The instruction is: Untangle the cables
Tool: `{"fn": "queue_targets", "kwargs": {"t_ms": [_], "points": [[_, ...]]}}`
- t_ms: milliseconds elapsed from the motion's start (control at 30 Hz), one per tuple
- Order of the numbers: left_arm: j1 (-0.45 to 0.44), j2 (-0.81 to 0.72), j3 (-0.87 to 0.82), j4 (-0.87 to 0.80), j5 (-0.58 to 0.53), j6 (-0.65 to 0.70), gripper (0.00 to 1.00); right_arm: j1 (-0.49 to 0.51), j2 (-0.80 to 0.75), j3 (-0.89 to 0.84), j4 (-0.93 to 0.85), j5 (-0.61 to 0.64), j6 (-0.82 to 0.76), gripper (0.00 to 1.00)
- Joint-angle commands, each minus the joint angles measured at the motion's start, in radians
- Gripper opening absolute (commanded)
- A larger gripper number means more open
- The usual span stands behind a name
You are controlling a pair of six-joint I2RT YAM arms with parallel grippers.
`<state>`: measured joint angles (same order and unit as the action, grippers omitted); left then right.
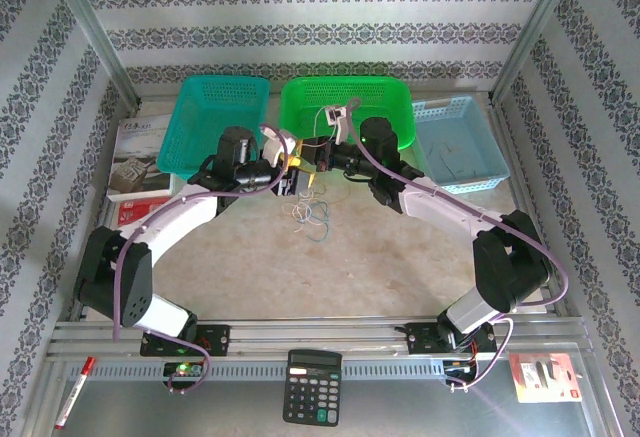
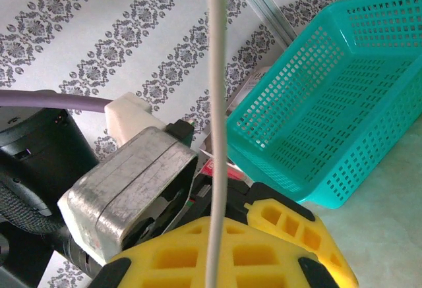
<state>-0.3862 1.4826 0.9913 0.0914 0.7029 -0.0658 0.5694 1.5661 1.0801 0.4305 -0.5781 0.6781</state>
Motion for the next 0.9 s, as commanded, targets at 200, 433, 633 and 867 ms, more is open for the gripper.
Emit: {"fn": "queue_targets", "kwargs": {"t_ms": [200, 433, 633, 867], "points": [[-0.011, 0.006, 0.015, 0.084, -0.010, -0.042, 0.00, 0.009, -0.044, 0.006, 0.018, -0.007, 0.002, 0.00], [-0.004, -0.036, 0.040, 0.070, -0.061, -0.094, 0.00, -0.029, -0.088, -0.055, 0.023, -0.001, 0.005, 0.51], [0.006, -0.069, 0.117, 0.021, -0.050, -0.174, 0.00, -0.080, -0.179, -0.192, 0.029, 0.035, -0.020, 0.79], [0.005, -0.090, 0.231, -0.019, 0.007, -0.274, 0.00, -0.091, -0.206, -0.323, 0.050, 0.086, -0.076, 0.83]]}}
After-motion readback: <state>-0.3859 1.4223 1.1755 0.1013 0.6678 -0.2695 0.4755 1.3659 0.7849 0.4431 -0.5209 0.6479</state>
